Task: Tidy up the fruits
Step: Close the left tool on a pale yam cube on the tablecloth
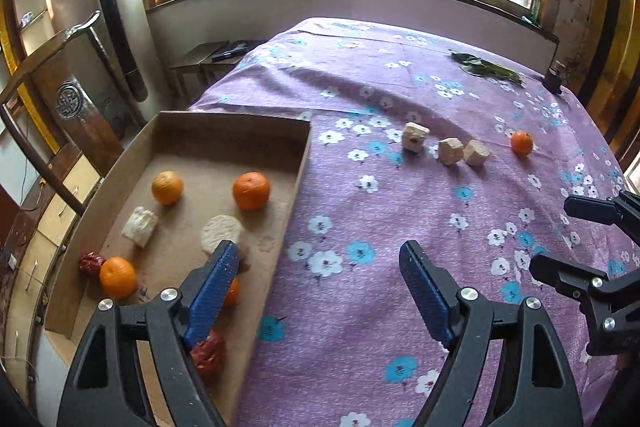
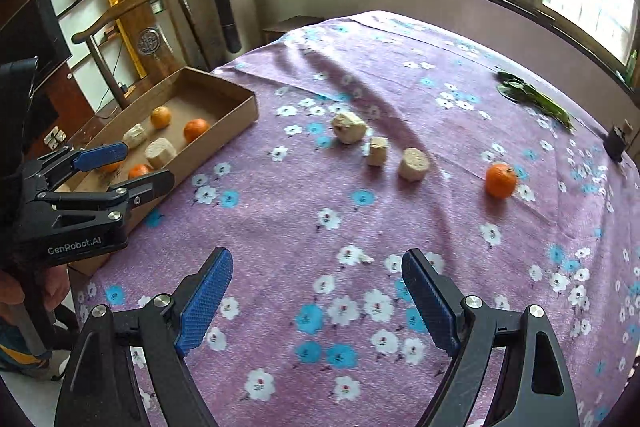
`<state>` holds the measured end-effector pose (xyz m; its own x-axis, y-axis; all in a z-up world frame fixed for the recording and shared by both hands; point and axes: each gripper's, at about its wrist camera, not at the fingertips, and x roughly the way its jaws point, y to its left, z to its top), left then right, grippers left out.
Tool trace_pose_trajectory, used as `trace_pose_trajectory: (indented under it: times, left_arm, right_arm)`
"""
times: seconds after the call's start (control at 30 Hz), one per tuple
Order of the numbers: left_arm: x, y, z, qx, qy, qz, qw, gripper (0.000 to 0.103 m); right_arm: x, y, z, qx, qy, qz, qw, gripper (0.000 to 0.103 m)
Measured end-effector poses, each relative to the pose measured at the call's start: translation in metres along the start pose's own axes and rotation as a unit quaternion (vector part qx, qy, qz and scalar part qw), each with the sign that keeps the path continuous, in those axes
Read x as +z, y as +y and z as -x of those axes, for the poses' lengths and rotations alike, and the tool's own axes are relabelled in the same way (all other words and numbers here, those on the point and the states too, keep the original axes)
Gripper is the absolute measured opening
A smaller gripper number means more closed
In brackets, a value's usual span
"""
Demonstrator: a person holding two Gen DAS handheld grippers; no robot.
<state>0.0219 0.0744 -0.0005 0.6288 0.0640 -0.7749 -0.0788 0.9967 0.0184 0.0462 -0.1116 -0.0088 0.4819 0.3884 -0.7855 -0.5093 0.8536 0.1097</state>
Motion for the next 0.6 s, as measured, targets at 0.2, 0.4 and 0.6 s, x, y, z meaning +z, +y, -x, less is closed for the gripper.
trace_pose_trajectory:
  times: [0.2, 0.4, 0.6]
  left_arm:
    - [0.021, -0.031, -0.023, -0.021, 0.016, -0.022, 0.9994, 0.082]
    - [0.05, -0.055, -0.062, -0.014, 0.046, -0.046, 0.9978, 0.082]
    - [0.077, -0.071, -0.103, 0.008, 0.07, -0.06, 0.9957, 0.082]
  right_arm:
    - [0.002, -0.023, -0.009, -0.008, 0.014, -0.005, 1.0, 0.09]
    - [0.003, -0.041, -0.018, -0.016, 0.031, -0.002, 0.999, 0.09]
    - [0.015, -0.061, -0.024, -0.014, 0.035, -0.001, 0.999, 0.09]
